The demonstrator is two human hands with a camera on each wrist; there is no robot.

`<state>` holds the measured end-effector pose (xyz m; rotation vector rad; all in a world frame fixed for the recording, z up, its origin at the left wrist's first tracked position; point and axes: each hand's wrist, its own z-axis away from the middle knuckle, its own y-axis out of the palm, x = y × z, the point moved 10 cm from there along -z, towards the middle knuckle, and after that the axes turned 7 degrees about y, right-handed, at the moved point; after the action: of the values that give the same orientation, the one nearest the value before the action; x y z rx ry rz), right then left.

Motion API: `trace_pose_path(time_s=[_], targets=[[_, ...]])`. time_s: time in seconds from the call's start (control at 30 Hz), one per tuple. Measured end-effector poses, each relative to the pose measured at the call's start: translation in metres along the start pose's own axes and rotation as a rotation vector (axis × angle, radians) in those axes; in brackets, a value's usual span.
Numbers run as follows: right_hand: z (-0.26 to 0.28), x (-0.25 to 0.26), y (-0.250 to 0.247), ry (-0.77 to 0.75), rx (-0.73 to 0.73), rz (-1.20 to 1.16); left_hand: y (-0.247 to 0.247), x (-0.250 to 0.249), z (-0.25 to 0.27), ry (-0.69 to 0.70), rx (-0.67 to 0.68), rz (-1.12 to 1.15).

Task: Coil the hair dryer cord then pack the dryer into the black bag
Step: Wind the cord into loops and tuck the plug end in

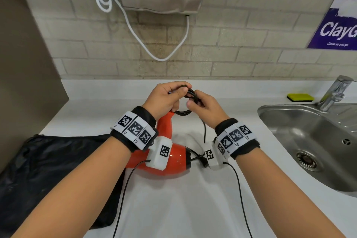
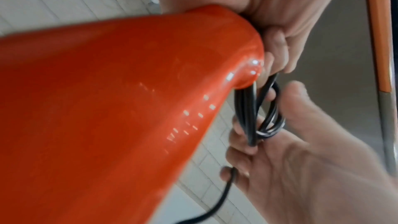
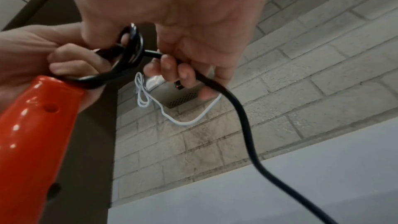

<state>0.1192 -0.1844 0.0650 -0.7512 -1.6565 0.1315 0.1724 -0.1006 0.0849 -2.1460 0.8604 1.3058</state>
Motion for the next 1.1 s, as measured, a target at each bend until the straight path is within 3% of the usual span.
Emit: trace_pose_path(time_s=[0.1, 0.27, 0.4, 0.63, 0.77, 0.9, 1.0, 1.1], targets=[[0.003, 0.0, -0.006, 0.01, 0.018, -0.012, -0.006, 0.001, -0.002, 0.001, -0.019, 0.018], [-0.008, 0.006, -0.032, -0.051, -0.167, 0.259, -0.004, 0.005, -0.005, -0.007, -0.024, 0.017], [-0.007, 0.029, -0.051, -0.15, -0.33, 0.323, 0.006, 0.005, -0.007, -0.035, 0.067, -0.048], [-0.001, 0.048, -0.054, -0.249, -0.366, 0.275, 0.022, -0.001, -0.004, -0.041, 0.207, -0.117], [0.01, 0.033, -0.06, -0.205, -0.44, 0.334, 0.01, 0.005, -0.007, -0.052, 0.101, -0.116], [0.032, -0.005, -0.072, -0.064, -0.579, 0.22, 0.001, 0.012, -0.008, -0.079, 0.037, -0.066], [0.034, -0.071, -0.056, 0.321, -0.372, 0.282, 0.001, 0.012, -0.007, -0.074, 0.044, -0.065], [0.054, -0.132, -0.031, 0.703, -0.041, 0.569, 0.001, 0.009, -0.004, -0.057, 0.035, -0.068]])
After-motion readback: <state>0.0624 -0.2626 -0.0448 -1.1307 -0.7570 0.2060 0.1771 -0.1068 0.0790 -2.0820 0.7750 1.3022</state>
